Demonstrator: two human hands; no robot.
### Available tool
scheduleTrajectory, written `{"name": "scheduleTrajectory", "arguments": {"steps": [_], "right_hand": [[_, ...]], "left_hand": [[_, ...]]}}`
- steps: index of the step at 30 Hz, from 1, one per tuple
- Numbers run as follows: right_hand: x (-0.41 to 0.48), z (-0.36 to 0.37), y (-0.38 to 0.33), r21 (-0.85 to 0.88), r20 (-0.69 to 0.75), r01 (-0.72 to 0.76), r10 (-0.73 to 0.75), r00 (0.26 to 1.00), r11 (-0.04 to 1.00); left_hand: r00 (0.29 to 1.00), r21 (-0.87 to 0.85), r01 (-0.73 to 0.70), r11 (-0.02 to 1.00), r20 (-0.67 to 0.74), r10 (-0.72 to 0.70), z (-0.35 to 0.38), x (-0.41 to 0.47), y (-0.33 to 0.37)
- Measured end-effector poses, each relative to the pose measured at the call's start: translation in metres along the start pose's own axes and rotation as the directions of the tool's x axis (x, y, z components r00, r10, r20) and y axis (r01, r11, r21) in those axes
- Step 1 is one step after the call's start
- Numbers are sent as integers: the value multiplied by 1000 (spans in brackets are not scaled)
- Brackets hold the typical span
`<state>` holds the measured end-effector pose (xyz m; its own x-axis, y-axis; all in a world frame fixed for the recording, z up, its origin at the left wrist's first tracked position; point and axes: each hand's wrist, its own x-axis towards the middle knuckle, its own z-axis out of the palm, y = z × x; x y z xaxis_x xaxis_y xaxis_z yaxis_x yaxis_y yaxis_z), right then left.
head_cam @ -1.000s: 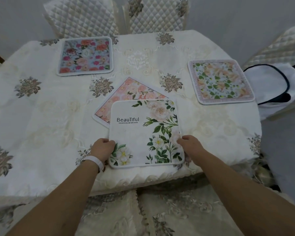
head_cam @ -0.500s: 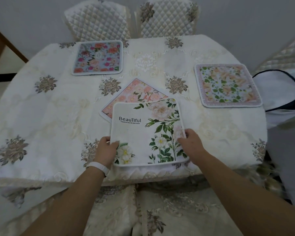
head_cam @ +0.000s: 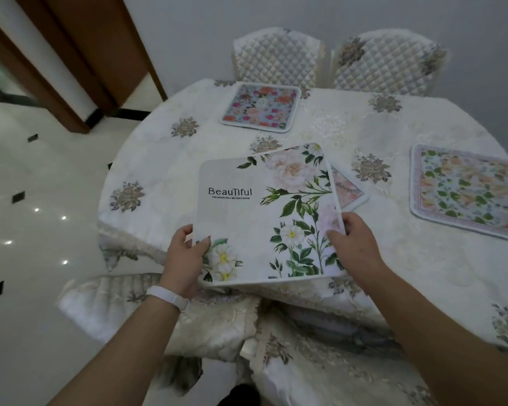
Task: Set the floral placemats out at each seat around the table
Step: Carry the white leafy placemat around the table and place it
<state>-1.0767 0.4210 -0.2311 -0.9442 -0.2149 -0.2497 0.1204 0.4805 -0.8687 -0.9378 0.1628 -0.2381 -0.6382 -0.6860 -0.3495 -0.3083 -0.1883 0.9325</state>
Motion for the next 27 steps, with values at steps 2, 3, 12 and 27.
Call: {"name": "scheduleTrajectory", "arguments": {"steps": [2, 3, 12, 27], "right_hand": [[-3, 12, -10, 5, 47, 40, -40, 998, 999], [-5, 20, -15, 4, 70, 57, -57, 996, 998], [-41, 117, -85, 47, 205, 179, -185, 961, 983], [-169, 389, -207, 39, 299, 284, -283, 911, 958]], "left_hand": [[999, -19, -20, 1000, -27, 20, -18, -10, 5], [999, -24, -30, 999, -42, 29, -29, -15, 8], [965, -131, -122, 984, -248, 87, -152, -29, 20], [894, -272, -194, 943, -445, 56, -455, -23, -14]]}}
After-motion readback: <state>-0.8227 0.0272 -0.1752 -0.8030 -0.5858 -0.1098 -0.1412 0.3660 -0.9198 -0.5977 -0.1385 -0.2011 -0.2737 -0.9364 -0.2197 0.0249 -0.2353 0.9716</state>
